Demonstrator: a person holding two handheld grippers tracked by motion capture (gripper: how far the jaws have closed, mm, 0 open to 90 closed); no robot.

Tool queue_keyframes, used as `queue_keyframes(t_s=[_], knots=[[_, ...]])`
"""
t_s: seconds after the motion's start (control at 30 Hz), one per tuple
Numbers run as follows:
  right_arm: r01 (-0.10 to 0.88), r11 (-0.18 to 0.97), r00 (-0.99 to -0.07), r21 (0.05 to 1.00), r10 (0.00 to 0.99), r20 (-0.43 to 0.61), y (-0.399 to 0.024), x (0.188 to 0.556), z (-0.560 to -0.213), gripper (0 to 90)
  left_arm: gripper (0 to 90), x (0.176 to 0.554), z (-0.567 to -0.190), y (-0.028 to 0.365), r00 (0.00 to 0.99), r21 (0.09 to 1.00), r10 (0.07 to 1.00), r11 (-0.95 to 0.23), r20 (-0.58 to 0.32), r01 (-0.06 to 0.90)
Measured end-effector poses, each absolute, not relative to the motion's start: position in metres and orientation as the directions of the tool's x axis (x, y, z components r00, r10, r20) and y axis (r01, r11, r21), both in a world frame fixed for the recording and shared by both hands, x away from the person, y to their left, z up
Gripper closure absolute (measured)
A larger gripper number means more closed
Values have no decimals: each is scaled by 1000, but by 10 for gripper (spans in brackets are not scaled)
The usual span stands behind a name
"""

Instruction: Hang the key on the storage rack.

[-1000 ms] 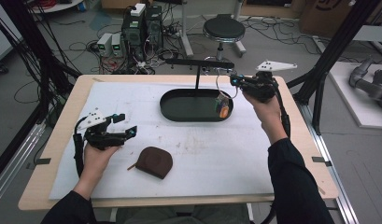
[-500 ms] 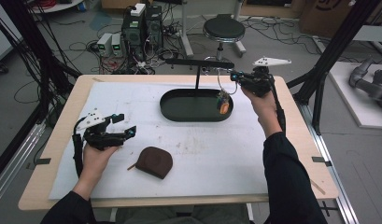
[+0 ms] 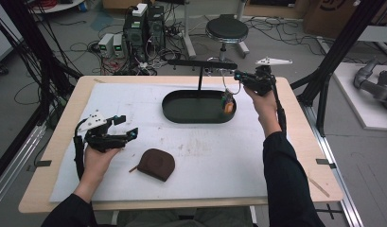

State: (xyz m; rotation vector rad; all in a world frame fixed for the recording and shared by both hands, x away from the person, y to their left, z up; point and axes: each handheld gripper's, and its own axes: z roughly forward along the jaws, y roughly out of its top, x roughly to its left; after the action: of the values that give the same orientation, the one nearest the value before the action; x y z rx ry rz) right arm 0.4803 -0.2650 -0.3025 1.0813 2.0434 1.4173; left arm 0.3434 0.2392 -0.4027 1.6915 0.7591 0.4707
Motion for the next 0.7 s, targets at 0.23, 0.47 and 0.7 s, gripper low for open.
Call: queue_keyframes(t_s=[0.23,0.47,0.7], knots=[[366,167,-592,916,801,91,-266,485,-305,886,230,343,-403,240,711,964,699,-126,-83,236],[372,158,-583,915,806,98,-266,489,-309,886,230,343,-403,240,711,963,699,-126,-84,237],[389,139,-572,911,812,120,-268,494,-314,885,230,343,-404,240,710,962,699,-126,-86,240]])
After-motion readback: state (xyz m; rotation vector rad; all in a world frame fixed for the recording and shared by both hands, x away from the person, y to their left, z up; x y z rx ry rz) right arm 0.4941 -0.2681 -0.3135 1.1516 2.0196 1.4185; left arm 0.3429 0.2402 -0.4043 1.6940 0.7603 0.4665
